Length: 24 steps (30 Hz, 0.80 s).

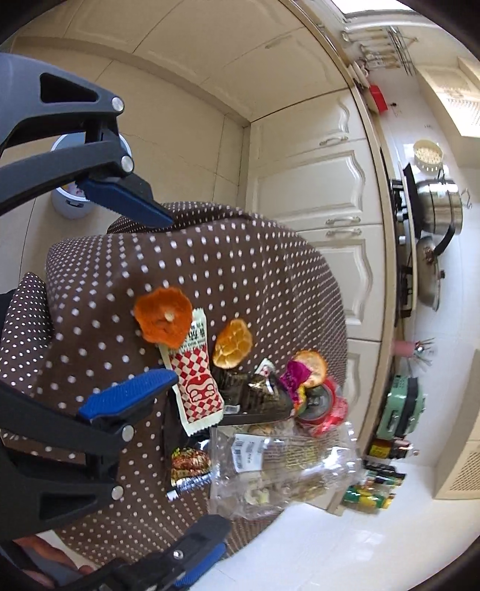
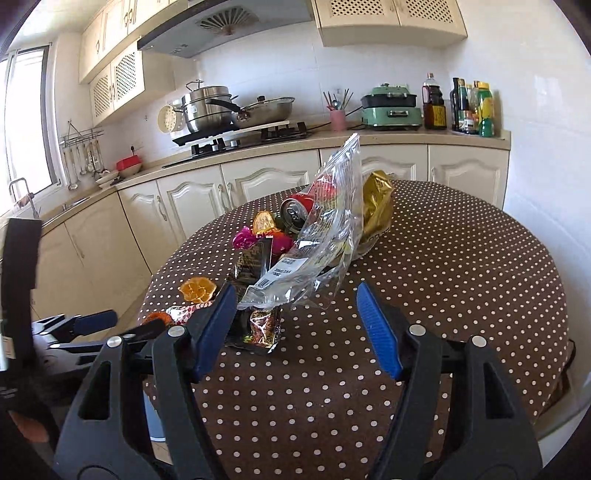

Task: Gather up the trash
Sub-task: 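Return to the table and grasp an orange peel with the left tool, then grasp the red-and-white wrapper with the right tool while the left tool holds the orange peel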

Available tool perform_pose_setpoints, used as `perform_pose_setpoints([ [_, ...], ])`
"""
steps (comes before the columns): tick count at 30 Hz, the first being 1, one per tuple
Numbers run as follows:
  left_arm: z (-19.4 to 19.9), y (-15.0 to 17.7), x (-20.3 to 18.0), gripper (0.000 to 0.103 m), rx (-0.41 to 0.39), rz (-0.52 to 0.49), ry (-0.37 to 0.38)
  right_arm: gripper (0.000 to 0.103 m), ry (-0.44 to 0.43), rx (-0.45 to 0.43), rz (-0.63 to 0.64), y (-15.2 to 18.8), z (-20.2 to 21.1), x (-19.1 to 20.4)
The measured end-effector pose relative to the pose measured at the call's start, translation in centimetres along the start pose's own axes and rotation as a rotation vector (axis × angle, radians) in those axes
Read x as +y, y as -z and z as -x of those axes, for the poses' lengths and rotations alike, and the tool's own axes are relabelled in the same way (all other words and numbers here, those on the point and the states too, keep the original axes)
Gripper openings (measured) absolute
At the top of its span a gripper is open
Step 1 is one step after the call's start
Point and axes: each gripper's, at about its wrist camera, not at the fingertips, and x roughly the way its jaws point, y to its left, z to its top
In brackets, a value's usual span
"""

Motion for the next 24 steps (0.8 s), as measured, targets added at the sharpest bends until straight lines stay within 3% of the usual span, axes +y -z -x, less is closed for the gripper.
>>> perform_pose_setpoints([
  [3,-1.1,0.1,0.2,0.055,0.03,0.013,0.006,0.067,-0.005,0.005,-0.002,0.0,-0.3,0.0],
  [5,-0.8,0.3,0.6,0.034,0.011,0.026,-0.023,0.067,-0.007,0.006,0.001,0.1,-0.3,0.2],
  [9,0.3,0.4,2.1,0.034,-0.002,0.087,0.047,0.067,-0.028,0.017,0.021,0.2,-0.6,1.2],
  [20,4.4,2.2,6.0,0.034,-0.078,0.14,-0.029,0.067,-0.136,0.136,0.189,0.8,-3.3,9.3],
  [24,4.5,2.9,7.7,0.034,-0.072,0.164,-0.034,0.067,-0.124,0.212,0.239,0.8,-5.4,11.1],
])
